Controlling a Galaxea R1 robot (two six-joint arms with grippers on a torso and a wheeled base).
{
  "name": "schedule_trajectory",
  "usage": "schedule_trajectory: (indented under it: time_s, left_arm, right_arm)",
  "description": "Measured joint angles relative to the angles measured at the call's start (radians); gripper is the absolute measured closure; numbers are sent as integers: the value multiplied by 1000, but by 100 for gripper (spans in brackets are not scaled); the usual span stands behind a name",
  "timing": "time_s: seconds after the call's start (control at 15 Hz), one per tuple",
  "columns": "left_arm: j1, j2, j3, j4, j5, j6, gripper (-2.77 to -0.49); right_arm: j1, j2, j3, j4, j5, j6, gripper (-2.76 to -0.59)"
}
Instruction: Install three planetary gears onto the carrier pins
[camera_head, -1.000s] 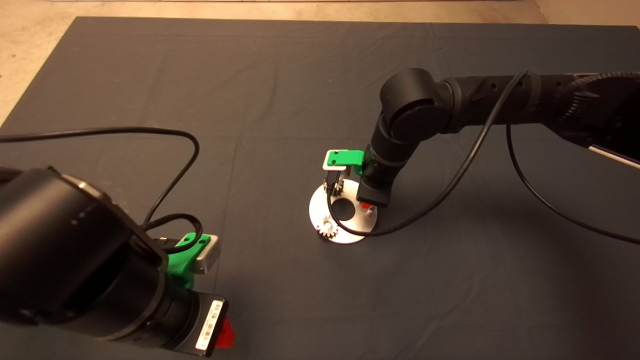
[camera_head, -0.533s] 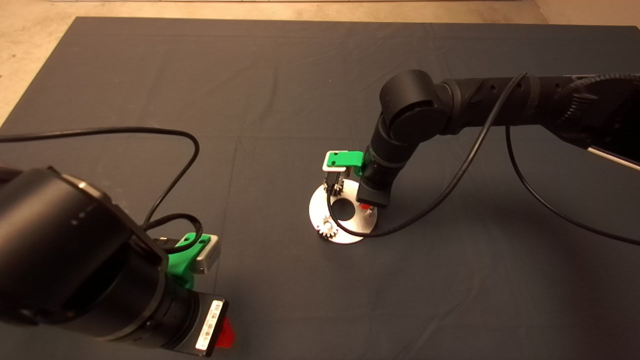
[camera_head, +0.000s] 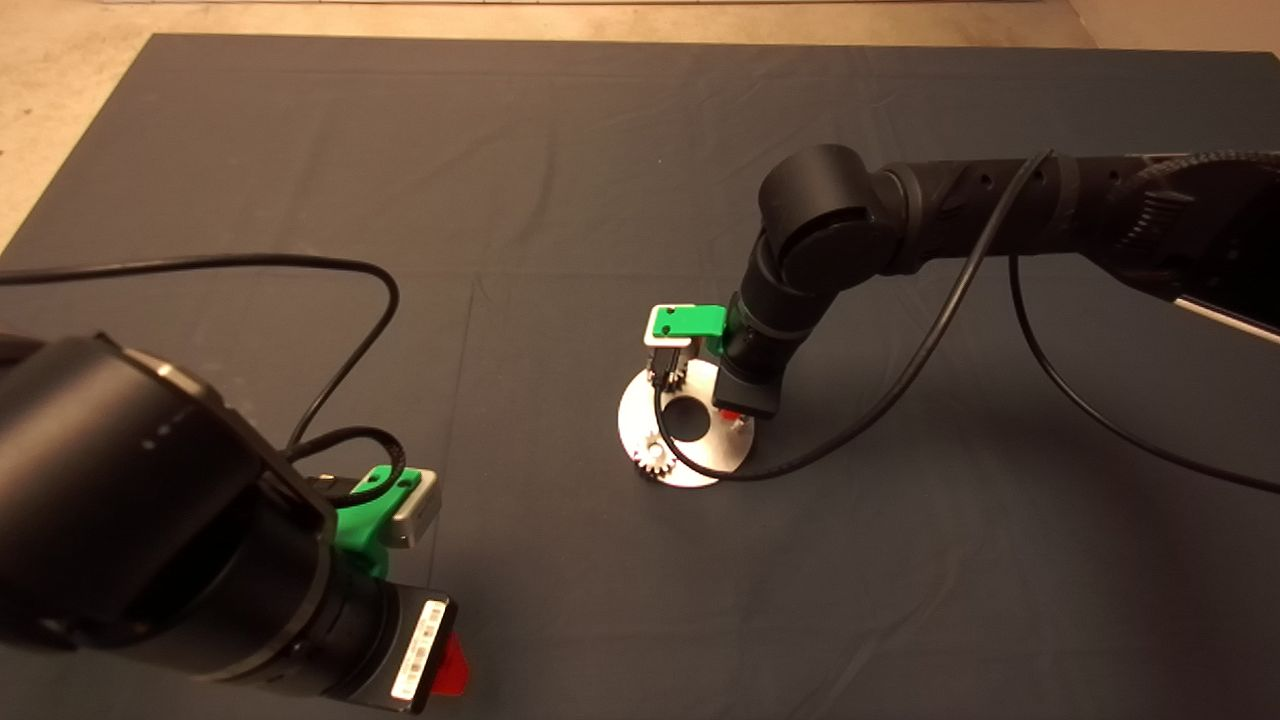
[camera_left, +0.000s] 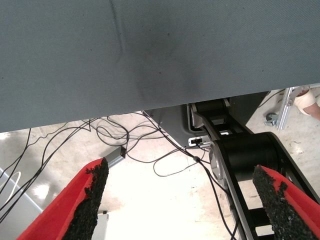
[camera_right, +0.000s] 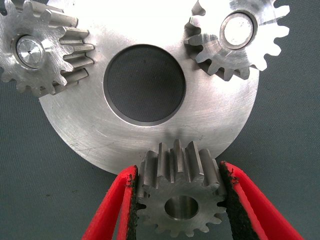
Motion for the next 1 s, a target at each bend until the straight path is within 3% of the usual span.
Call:
schedule_trajectory:
  time_s: [1.0]
  left_arm:
    - [0, 0, 0, 0, 0, 0, -204]
  right_arm:
    - [0, -7, 13, -1, 1, 0, -100]
